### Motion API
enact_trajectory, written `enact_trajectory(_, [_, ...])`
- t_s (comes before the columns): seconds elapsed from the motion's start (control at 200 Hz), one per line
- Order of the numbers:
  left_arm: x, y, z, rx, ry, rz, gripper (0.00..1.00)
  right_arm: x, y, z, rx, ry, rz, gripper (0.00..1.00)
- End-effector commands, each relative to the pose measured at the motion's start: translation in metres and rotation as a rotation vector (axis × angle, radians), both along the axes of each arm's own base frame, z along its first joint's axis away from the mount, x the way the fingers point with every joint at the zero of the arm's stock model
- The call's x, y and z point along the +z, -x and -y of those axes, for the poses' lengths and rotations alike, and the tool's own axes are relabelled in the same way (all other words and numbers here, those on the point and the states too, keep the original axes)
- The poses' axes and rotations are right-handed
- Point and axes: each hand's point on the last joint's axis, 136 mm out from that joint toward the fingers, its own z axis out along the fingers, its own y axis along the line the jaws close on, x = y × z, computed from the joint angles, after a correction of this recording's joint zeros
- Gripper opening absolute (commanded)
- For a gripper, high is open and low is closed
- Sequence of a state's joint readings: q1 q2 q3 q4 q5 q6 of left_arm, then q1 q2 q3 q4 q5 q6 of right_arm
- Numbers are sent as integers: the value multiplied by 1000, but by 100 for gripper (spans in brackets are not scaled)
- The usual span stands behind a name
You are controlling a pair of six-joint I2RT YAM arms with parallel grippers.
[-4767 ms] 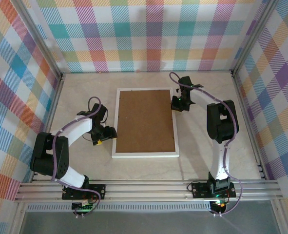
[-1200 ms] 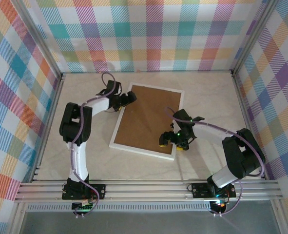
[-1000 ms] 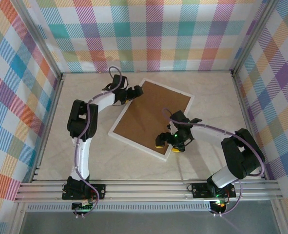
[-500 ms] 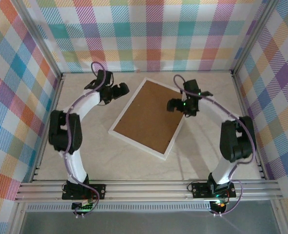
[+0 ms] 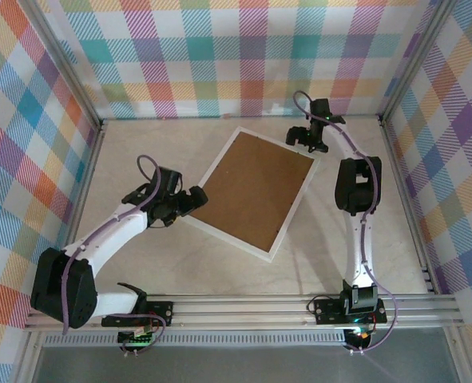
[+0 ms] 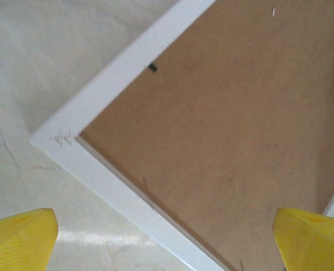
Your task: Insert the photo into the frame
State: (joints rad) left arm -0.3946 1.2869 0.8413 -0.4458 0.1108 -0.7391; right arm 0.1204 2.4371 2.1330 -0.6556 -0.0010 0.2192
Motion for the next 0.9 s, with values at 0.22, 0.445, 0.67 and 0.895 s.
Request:
enact_trajectory(0.22, [-36, 4, 16, 87, 54, -78, 98, 0, 22, -32, 160, -139, -88, 99])
enact_trajectory(0.445, [-59, -12, 28, 64, 58, -99, 99, -18, 58, -32, 125, -182, -194, 99])
enact_trajectory(0.67, [-58, -42, 26, 45, 20, -54, 99, -13, 102, -20, 61, -159, -237, 99])
enact_trajectory(0.895, [-34, -94, 21, 80, 58, 51, 99, -5, 161, -22, 43, -203, -273, 98])
